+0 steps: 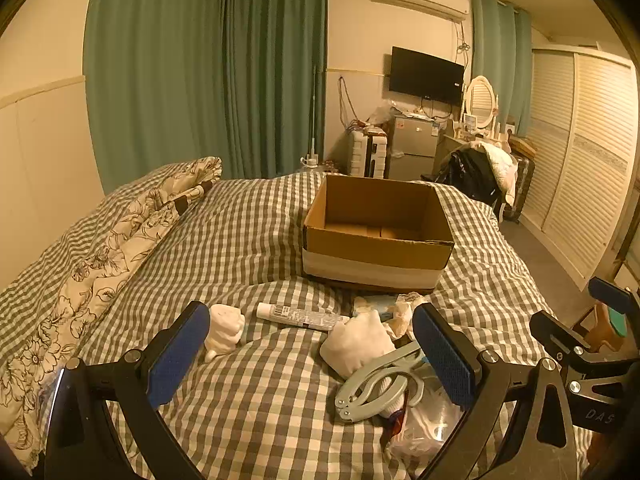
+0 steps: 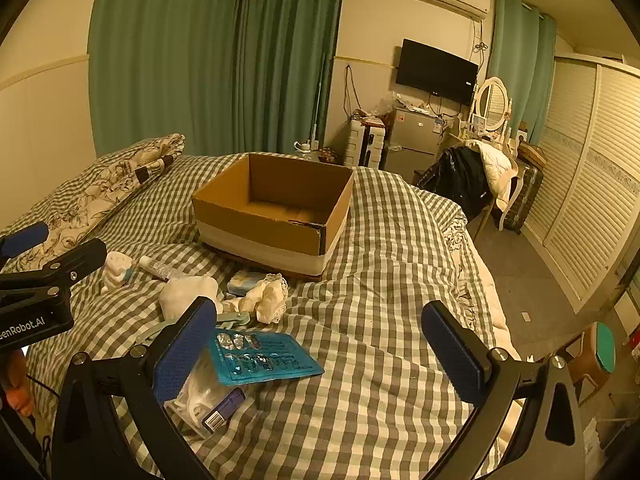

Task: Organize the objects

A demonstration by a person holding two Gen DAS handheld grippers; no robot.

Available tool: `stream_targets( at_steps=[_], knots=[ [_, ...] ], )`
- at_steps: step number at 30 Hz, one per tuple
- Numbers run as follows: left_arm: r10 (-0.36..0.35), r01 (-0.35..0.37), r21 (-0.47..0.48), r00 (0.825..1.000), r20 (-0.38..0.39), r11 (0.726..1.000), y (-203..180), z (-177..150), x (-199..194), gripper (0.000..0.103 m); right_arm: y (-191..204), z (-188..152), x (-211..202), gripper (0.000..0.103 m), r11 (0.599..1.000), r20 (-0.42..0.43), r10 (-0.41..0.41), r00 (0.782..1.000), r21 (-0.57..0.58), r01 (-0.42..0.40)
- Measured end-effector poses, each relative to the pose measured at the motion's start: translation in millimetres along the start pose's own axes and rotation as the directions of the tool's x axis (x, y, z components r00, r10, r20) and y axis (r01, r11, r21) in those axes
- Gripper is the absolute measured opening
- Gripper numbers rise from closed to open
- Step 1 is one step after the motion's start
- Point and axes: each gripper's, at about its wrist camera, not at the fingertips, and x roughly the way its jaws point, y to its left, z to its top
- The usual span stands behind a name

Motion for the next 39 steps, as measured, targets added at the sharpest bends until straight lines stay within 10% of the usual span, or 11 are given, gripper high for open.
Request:
stream_targets(
  at_steps=[17, 30, 36, 39],
  knots=[
    [-0.025, 0.025, -0.003, 1.0, -0.011, 1.0, 6.5, -10.5, -6.5, 0.103, 14.2, -2.8, -16.0, 0.103, 0.998, 0.006, 0.027, 1.0, -0.064, -0.027],
    [0.028, -0.027, 0.011, 0.988, -0.149, 1.0, 16.8, -41.3, 41.3, 0.103, 42.9, -41.5, 44.9, 0.099, 0.976, -0.206, 0.088, 0.975, -0.18, -0.126],
    [0.035, -0.03, 0.03, 0.977, -0.208, 0.999, 14.1, -53.1, 59.0, 0.103, 42.1, -46.4, 69.1, 0.089, 0.975, -0.247, 0.09, 0.965, -0.174, -0.136],
    [0.028, -0.022, 0.031, 0.974, -0.224, 0.999, 9.3, -56.4, 62.2, 0.103, 38.1, -43.6, 77.1, 0.066, 0.975, -0.255, 0.101, 0.962, -0.165, -0.146]
  ],
)
